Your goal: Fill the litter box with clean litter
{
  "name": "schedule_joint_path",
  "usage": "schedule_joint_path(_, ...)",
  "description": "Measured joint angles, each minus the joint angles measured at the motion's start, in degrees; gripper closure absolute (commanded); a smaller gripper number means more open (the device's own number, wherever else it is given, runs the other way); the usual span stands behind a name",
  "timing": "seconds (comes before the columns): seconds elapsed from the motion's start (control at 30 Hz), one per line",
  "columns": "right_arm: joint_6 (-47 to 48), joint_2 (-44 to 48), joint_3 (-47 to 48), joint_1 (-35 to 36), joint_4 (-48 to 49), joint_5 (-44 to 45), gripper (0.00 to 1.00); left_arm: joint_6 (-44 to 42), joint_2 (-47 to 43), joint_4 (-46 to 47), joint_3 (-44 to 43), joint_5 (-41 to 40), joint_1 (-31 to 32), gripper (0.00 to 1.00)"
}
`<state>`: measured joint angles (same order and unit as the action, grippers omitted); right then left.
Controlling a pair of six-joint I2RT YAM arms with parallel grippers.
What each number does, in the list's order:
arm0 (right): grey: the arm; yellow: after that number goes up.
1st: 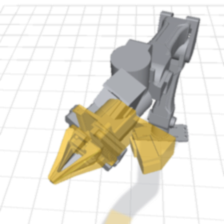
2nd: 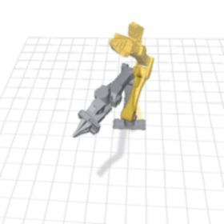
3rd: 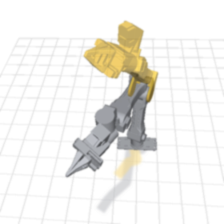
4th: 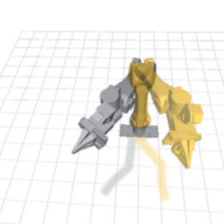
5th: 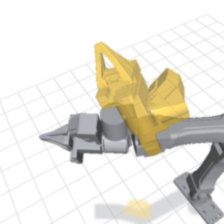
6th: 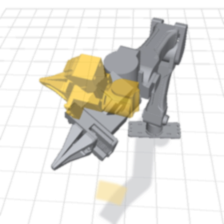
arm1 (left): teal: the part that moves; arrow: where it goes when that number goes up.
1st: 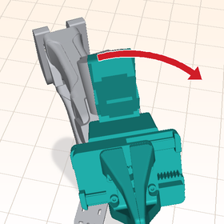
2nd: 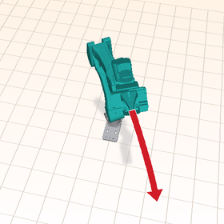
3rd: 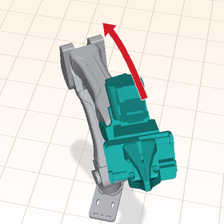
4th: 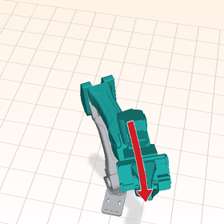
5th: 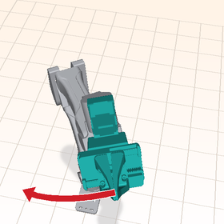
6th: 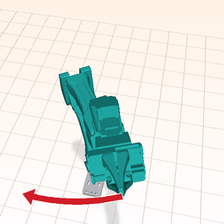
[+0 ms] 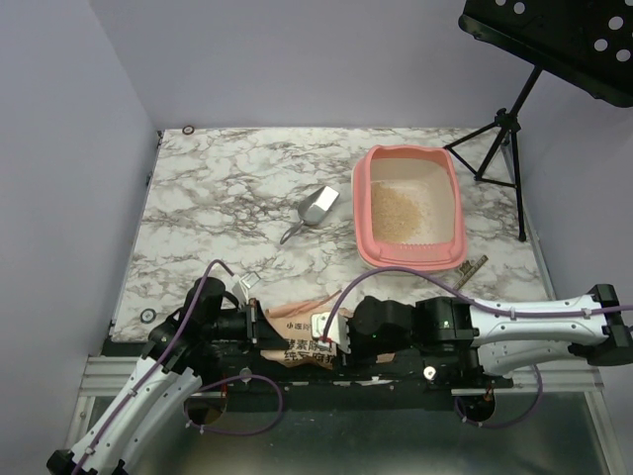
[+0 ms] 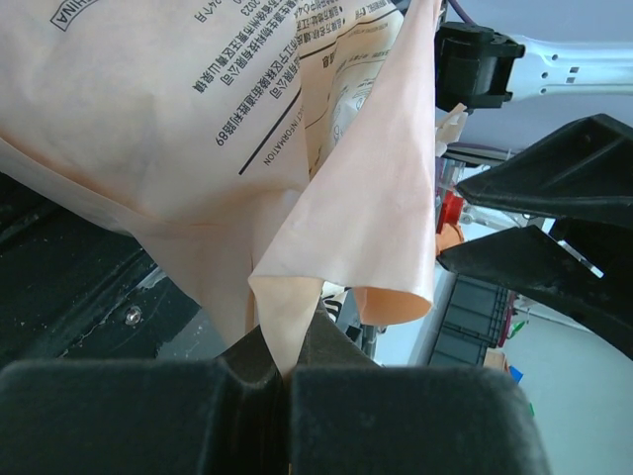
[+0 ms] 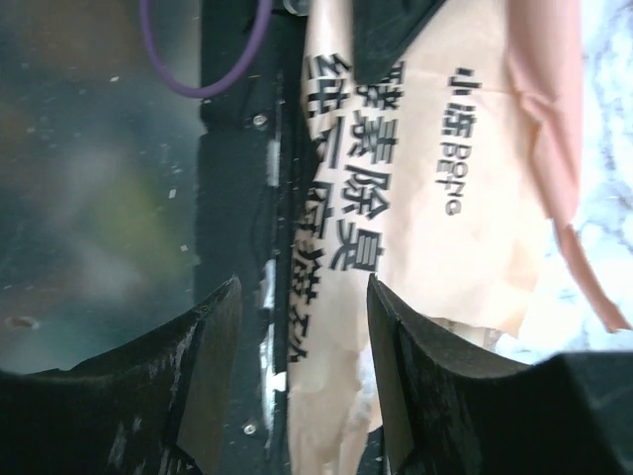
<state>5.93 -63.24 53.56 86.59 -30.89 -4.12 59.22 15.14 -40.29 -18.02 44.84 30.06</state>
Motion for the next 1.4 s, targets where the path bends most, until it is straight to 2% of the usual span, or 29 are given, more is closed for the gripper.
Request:
schedule_joint_path(0.17,1.2,-1.8,-0.4,0.5,2.3,4.5,0.39,0.0,0.2,0.2,0.0,0.0,0.0,1.00)
schedule_joint_path(0.83,-1.1,-5.8,-6.7,2.0,9.2,7.7,0.41,0.9,-0.2,-0.2,-0.6,-3.0,0.0,1.00)
schedule_joint_path(0.9,-1.2,-6.4,-7.5,2.0,10.2,8.4,0.45,0.9,-0.2,-0.2,-0.6,-3.2,0.0,1.00)
schedule_joint_path(0.93,-1.2,-6.6,-7.8,2.0,10.5,8.9,0.51,1.0,-0.2,-0.2,-0.6,-3.2,0.0,1.00)
schedule_joint_path(1.0,-1.4,-6.8,-8.4,2.0,11.0,9.9,0.70,1.1,-0.1,-0.2,-0.6,-3.2,0.0,1.00)
schedule_joint_path(1.07,-1.4,-7.4,-8.5,2.0,11.3,11.2,0.96,1.1,0.2,-0.2,-0.6,-3.2,0.0,1.00)
schedule_joint_path(1.1,-1.5,-7.7,-8.5,2.0,11.5,11.9,1.00,1.1,0.5,-0.1,-0.6,-3.2,0.0,1.00)
schedule_joint_path(1.17,-2.1,-8.3,-8.5,2.0,11.7,13.3,1.00,1.1,0.9,0.0,-0.7,-3.3,0.0,1.00)
schedule_joint_path(1.23,-2.3,-8.4,-8.5,2.0,11.9,14.3,1.00,0.7,1.7,-0.1,-1.4,-3.8,0.0,0.94)
schedule_joint_path(1.33,-2.2,-7.9,-8.3,1.8,12.6,15.5,1.00,-1.4,4.5,-1.7,-6.1,-7.1,0.1,0.93)
schedule_joint_path(1.4,-1.9,-6.7,-8.3,1.3,12.3,15.5,1.00,-4.4,7.2,-3.7,-12.2,-11.2,0.0,0.93)
